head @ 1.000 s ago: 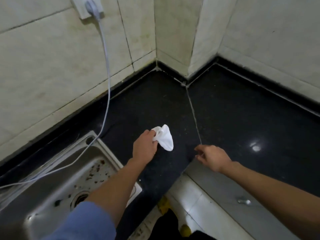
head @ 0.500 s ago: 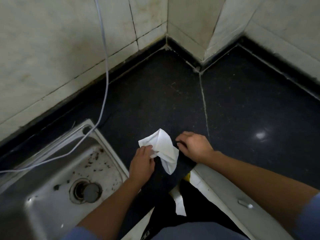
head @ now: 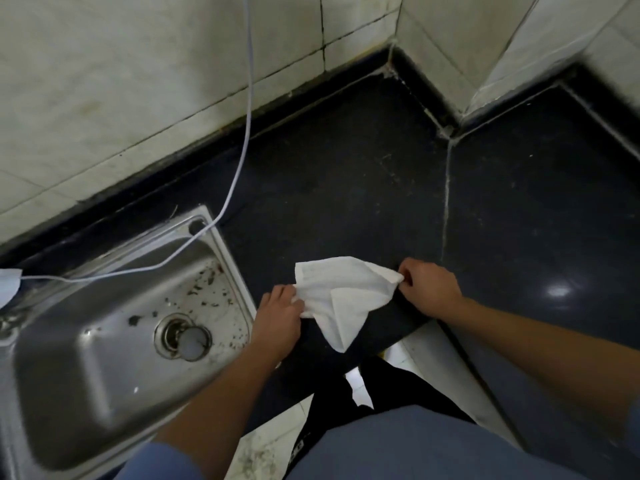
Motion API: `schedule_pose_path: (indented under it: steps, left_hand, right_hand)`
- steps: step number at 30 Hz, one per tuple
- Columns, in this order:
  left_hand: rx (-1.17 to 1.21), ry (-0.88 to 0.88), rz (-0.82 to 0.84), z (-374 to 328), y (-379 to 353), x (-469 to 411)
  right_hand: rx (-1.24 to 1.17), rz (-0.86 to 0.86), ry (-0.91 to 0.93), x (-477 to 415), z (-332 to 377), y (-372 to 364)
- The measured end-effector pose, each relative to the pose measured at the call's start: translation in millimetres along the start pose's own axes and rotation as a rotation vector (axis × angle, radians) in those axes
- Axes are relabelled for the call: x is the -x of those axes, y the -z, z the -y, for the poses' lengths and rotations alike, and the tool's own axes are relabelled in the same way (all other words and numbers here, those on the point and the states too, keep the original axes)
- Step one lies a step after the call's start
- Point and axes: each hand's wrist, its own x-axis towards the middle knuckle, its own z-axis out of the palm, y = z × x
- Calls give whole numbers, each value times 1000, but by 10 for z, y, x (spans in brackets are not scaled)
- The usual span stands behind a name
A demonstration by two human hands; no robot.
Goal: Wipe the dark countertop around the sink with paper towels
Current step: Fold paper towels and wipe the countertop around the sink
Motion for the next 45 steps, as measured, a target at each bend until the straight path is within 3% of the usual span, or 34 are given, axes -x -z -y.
schedule_pose_path:
  steps: [2, 5, 7, 11, 16, 19, 24, 28, 32, 35, 38, 45]
  left_hand:
    - [-6, 14, 9, -39, 13, 6]
    - [19, 1, -28, -131, 40, 35]
    - [25, -43, -51, -231, 62, 44]
    - [53, -75, -11, -331, -34, 19]
    - [103, -65, -22, -261, -56, -55]
    - [276, -17, -23, -218, 66, -78]
    - [801, 230, 165, -100, 573, -218]
    - [1157, 383, 118, 3, 880, -582]
    - [1353, 601, 108, 27, 878, -1019]
    - [1503, 791, 112, 13, 699, -1173]
    - [1474, 863, 49, -94, 524, -1086]
    - [1106, 730, 29, -355, 159, -618]
  right_hand:
    - [-7, -103, 103, 34, -29, -2]
    - [24, -251, 419, 84, 119, -20]
    - [101, -193, 545, 120, 240, -80]
    - [241, 266, 339, 62, 317, -187]
    - [-154, 55, 290, -24, 182, -12]
    - [-347, -56, 264, -6, 90, 235]
    - [-442, -114, 188, -93, 47, 463]
    - [-410, -116, 98, -379, 44, 495]
    - [-407, -57, -103, -688, -15, 358]
    - [-533, -56, -283, -772, -40, 264]
    - [-614, -87, -298, -647, -28, 260]
    - [-465, -58, -231, -110, -146, 71]
